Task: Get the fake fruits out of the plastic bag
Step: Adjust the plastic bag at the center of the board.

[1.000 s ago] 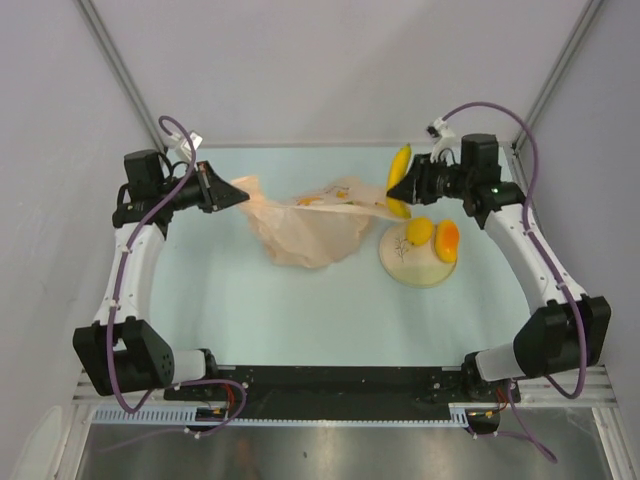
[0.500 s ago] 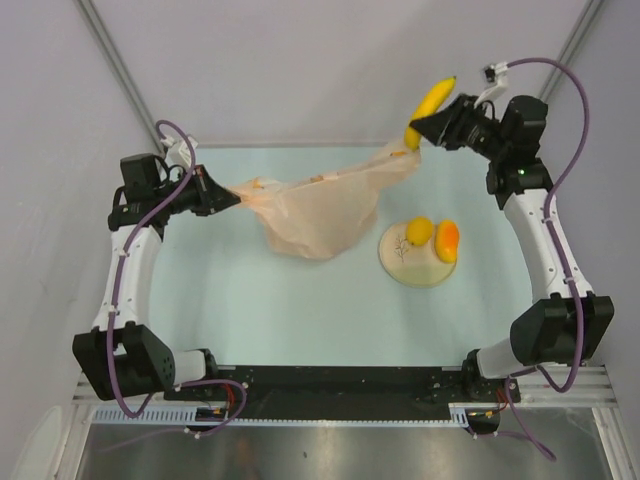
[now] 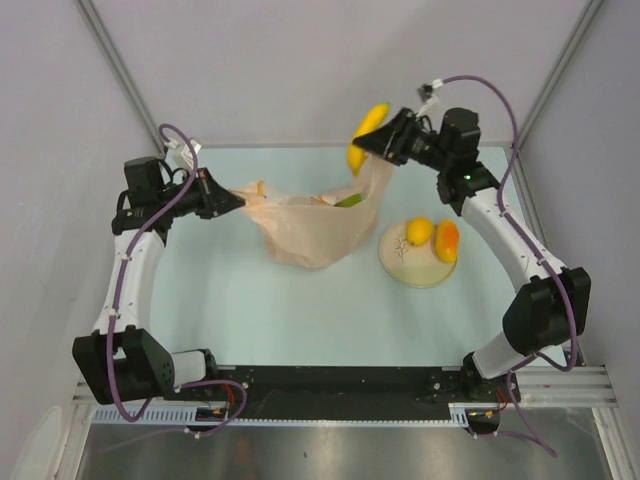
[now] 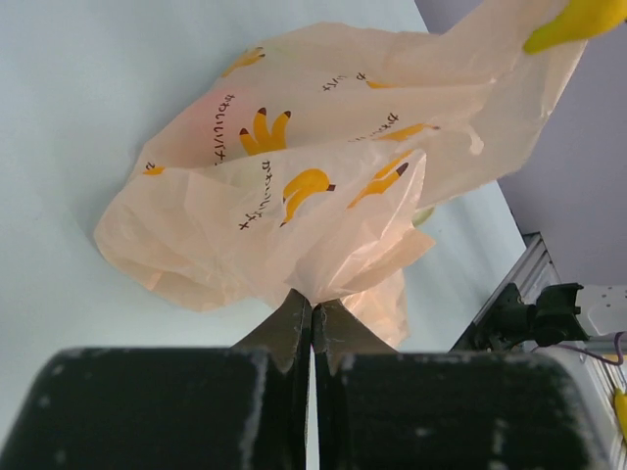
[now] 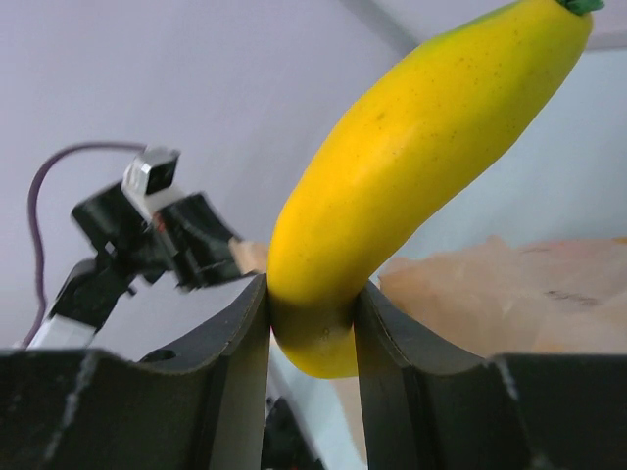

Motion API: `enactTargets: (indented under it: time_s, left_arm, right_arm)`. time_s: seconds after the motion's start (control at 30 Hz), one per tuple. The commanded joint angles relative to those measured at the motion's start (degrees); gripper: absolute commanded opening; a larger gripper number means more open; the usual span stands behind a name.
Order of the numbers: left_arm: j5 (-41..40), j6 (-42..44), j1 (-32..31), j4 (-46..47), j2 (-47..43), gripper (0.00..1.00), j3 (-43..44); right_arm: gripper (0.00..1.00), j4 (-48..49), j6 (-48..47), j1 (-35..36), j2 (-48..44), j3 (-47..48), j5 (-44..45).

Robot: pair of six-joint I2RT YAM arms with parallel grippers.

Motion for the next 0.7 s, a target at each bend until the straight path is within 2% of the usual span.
enactTargets:
  time_s: [0.0, 0.13, 0.3, 0.37, 0.4, 0.47, 0.5, 0.67]
  left_arm:
    - [0.97, 0.94, -2.8, 0.46, -1.48, 0.0, 3.46]
    - [-0.08, 0.24, -3.42, 1.07, -1.3, 0.0, 3.2]
    - [-9.91, 1.38, -2.98, -0.77, -0.77, 0.0, 4.78]
    - [-13.16, 0.94, -0.45, -1.39, -0.25, 0.0, 7.23]
    - [-18.23, 0.42, 0.62, -1.74, -0.16, 0.0, 8.46]
    - [-22.65, 0.5, 4.12, -2.88, 0.37, 0.0, 12.68]
    - [-25.37, 0.94, 5.27, -3.14, 0.54, 0.0, 14.0]
    - [-25.4, 1.12, 9.85, -3.06, 2.48, 0.0, 19.46]
  right_arm:
    - [0.26, 3.33, 2.8, 6.3, -0.64, 0.02, -2.81]
    - [0.26, 3.24, 2.98, 7.8, -0.11, 0.45, -2.9]
    - [0.27, 2.98, 1.67, 7.89, -1.51, 6.67, -3.87]
    - [0.27, 0.97, -1.23, 7.98, -3.0, 9.4, -3.43]
    - [0.27, -1.39, -5.77, 7.98, -5.01, 10.64, -3.17]
    - [0.26, -2.38, -8.79, 7.63, -7.39, 12.31, -2.64]
    - [0.25, -5.86, -10.11, 7.19, -8.97, 13.02, -2.55]
    - [0.24, -10.28, -12.14, 2.89, -12.5, 13.99, -4.31]
